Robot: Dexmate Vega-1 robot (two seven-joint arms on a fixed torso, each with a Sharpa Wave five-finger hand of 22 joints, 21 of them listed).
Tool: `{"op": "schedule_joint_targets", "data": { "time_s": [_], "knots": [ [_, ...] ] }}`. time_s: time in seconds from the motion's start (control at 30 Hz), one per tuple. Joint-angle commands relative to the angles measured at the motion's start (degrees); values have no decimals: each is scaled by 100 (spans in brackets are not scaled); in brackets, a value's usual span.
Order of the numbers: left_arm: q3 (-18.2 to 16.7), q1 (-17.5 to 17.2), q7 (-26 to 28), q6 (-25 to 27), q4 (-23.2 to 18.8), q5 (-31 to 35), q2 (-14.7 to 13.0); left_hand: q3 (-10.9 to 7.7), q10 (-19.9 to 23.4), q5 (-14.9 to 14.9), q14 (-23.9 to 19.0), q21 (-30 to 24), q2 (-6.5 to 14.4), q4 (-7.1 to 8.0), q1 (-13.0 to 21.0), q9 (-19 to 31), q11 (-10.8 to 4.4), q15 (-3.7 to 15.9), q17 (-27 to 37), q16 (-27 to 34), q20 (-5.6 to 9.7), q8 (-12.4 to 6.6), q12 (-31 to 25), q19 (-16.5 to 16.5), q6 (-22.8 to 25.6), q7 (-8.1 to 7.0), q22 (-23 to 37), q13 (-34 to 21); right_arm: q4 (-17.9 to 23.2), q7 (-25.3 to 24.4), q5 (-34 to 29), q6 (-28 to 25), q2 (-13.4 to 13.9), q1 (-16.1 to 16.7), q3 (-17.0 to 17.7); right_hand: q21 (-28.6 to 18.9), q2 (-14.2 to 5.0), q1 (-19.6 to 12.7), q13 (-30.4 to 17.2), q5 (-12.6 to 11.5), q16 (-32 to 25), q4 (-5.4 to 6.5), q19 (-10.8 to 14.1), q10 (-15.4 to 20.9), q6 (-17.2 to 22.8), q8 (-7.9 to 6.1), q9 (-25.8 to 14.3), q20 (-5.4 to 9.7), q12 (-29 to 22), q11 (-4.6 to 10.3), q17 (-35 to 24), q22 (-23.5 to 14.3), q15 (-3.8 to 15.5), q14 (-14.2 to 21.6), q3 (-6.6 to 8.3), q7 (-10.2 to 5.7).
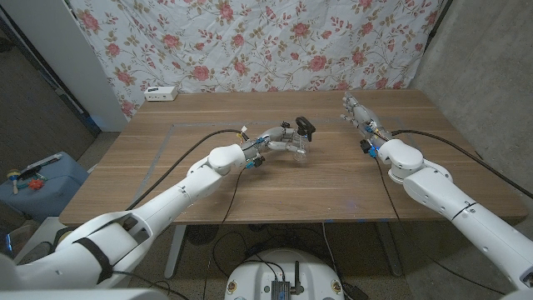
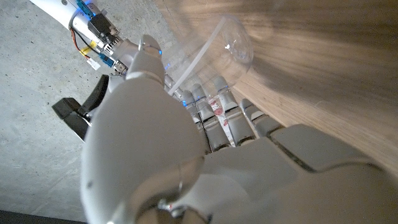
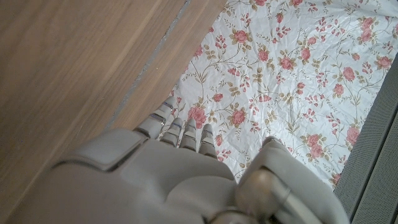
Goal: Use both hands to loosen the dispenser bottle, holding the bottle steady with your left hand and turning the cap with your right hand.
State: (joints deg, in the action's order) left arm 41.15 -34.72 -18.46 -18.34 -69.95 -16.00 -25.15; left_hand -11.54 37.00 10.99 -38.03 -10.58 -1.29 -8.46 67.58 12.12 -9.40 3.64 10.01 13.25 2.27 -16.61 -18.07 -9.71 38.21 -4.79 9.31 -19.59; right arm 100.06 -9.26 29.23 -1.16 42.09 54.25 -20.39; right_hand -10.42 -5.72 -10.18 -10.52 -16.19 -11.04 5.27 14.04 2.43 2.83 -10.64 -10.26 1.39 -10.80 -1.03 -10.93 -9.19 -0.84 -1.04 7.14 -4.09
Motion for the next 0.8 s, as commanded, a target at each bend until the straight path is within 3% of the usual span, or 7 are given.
{"op": "schedule_joint_targets", "data": {
  "time_s": [0.03, 0.3, 0.43, 0.8],
  "knots": [
    [-92, -239, 386, 188, -401, 12, -96, -125, 83, -25, -101, 6, 270, 82, -88, 33, 18, 609, 16, -35, 519, -38, -18, -51, 122, 24, 10, -35, 622, -133, -68, -554, 245, 67, -15, 40, 52, -150, -23, -39, 10, -120, -187, 2, -35, -4, -11, -53, -8, 24, 11, -33, -45, -41, 43, -55],
    [-151, -376, 664, 240, -561, 23, -96, -137, 127, -32, -138, 5, 271, 87, -118, 33, -6, 607, 14, -52, 513, -49, -19, -65, 154, 18, 10, -59, 1187, -41, -10, -1283, 624, -16, 0, 51, 194, -356, -24, -13, 4, -313, -373, 32, -24, -27, -13, -147, -27, 15, 18, -32, -139, -36, 51, -132],
    [-152, -398, 762, 225, -580, 70, -87, -151, 137, -33, -177, 5, 286, 83, -115, 33, 2, 618, 16, -48, 505, -57, -15, -70, 176, 2, 10, -69, 1397, -17, -4, -1488, 777, -40, 35, 33, 248, -486, -28, 5, 9, -427, -416, 58, 106, -82, -21, -184, -40, -29, 19, -33, -195, -65, 66, -101],
    [-178, -502, 1032, 415, -864, 232, -220, -169, 166, -40, -195, 6, 281, 79, -140, 33, 0, 618, 12, -80, 515, -70, -2, -79, 214, 27, 10, -96, 2014, -230, -333, -1862, 1067, -2, 9, 2, 294, -676, -39, 50, -39, -594, -443, 189, 397, -164, -36, -289, -87, -135, 17, -35, -304, 52, 95, -18]
  ]
}}
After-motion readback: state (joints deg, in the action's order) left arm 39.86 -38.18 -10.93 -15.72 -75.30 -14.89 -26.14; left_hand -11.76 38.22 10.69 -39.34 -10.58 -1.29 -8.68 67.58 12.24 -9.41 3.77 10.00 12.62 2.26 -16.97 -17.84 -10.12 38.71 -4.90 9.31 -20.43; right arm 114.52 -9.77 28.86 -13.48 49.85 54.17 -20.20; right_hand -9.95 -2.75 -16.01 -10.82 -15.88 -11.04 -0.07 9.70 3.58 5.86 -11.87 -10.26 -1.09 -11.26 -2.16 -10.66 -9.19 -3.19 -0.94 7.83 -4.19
